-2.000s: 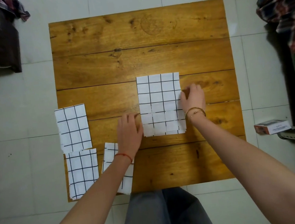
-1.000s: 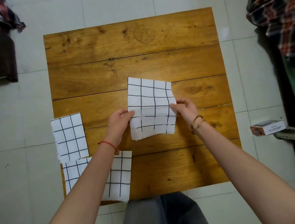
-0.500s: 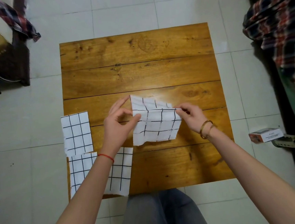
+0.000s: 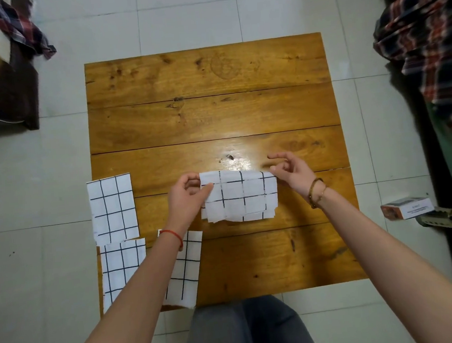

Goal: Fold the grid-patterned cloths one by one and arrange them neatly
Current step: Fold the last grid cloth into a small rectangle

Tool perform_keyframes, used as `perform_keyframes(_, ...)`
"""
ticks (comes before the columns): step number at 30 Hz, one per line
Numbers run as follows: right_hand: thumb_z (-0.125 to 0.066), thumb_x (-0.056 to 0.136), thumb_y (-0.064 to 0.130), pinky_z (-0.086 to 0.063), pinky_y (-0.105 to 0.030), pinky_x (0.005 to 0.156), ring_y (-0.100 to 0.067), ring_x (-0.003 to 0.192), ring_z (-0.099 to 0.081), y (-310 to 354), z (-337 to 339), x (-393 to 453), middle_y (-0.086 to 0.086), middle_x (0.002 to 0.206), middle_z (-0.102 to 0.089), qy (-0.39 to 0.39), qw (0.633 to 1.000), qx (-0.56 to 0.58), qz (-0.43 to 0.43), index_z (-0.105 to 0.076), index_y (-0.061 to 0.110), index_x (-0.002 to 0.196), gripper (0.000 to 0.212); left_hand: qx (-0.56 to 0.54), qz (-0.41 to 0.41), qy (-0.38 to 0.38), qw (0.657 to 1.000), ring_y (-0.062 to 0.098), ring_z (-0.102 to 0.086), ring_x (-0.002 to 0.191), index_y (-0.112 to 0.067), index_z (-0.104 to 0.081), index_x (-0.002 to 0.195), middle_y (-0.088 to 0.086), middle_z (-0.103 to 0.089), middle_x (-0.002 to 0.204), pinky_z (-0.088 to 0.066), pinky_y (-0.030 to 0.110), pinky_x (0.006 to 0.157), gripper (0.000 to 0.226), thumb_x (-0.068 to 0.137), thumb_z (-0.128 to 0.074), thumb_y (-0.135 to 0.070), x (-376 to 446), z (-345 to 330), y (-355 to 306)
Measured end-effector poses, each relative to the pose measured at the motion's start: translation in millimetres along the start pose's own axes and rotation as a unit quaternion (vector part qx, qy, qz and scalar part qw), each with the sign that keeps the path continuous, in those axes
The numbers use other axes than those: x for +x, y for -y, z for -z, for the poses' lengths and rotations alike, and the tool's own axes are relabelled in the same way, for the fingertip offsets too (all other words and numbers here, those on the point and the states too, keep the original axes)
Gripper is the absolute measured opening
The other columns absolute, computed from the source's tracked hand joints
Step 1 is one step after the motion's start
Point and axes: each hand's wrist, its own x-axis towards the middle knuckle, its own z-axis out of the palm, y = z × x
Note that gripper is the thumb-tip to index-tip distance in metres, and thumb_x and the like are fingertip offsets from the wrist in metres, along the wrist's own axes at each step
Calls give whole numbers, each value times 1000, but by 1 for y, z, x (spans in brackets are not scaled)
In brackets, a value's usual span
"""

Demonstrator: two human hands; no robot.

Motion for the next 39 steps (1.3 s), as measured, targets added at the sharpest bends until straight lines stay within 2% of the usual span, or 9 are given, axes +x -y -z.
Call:
perform_keyframes(4, -59, 88, 1, -44, -2, 66, -1, 62, -53, -9, -12, 16, 1, 66, -48, -71, 997, -3, -2, -53, 7, 116, 29, 56, 48, 31, 997, 11, -65, 85, -18, -53, 109, -1, -64, 108, -53, 16, 64, 35, 81, -74, -14, 23, -11, 11)
perform_keyframes(10, -62, 83, -3, -46, -10, 63, -7, 63, -46, -25, -27, 32, 3, 69, -48, -109, 993, -43, -25, -54, 8, 115, 35, 97, 55, 32, 993, -2, -57, 82, -12, -42, 121, 4, -61, 111, -49, 12, 62, 51, 81, -72, -3, 38, -20, 17)
perform_keyframes(13, -63, 82, 1, -46, -20, 71, -10, 73, -48, -27, -32, 33, 3, 78, -50, -149, 980, -134, -16, -55, 15, 111, 34, 220, -27, 24, 975, 6, -55, 101, -14, -40, 130, 2, -55, 123, -47, 16, 86, 61, 79, -75, -12, 36, -20, 19)
perform_keyframes(16, -54, 87, 8, -39, -26, 89, -13, 97, -43, -22, -41, 27, -1, 103, -51, -164, 936, -302, 70, -55, 12, 116, 30, 369, -154, -1, 917, 18, -38, 128, -15, -37, 140, 1, -43, 139, -36, 32, 110, 68, 82, -71, -24, 31, -21, 25)
perform_keyframes(20, -47, 91, 19, -34, -42, 111, -24, 129, -39, -18, -73, 23, -3, 136, -49, -52, 842, -501, 194, -45, 14, 135, 44, 498, -199, 32, 844, 25, -28, 139, -16, -25, 149, 3, -31, 152, -33, 42, 113, 70, 90, -61, -31, 23, -25, 37)
perform_keyframes(23, -43, 94, 27, -18, -48, 117, -28, 144, -18, -23, -101, 23, -2, 154, -27, 69, 792, -572, 202, -24, 15, 148, 58, 532, -169, 44, 828, 29, -20, 145, -16, -19, 152, 4, -22, 158, -27, 48, 115, 73, 92, -57, -34, 20, -32, 44)
perform_keyframes(26, -31, 100, 33, -3, -50, 118, -27, 147, 3, -31, -110, 21, 1, 160, -2, 102, 751, -630, 171, -1, 15, 151, 62, 546, -141, 60, 823, 30, -9, 147, -18, -11, 154, 3, -11, 161, -21, 51, 117, 73, 95, -50, -39, 18, -36, 49)
perform_keyframes(30, -20, 101, 37, -1, -52, 118, -26, 146, 11, -41, -93, 18, 4, 159, 9, 85, 742, -650, 142, 7, 18, 151, 60, 543, -120, 77, 828, 31, 3, 148, -20, 1, 154, -4, 6, 162, -14, 58, 116, 74, 98, -41, -43, 18, -37, 56)
perform_keyframes(39, -21, 99, 40, 2, -47, 117, -24, 146, -9, -50, -36, 10, 3, 157, -20, 9, 772, -627, 102, -21, 19, 150, 55, 529, -119, 98, 834, 29, 10, 148, -24, 4, 154, -6, 12, 161, -4, 59, 117, 70, 99, -35, -46, 17, -34, 56)
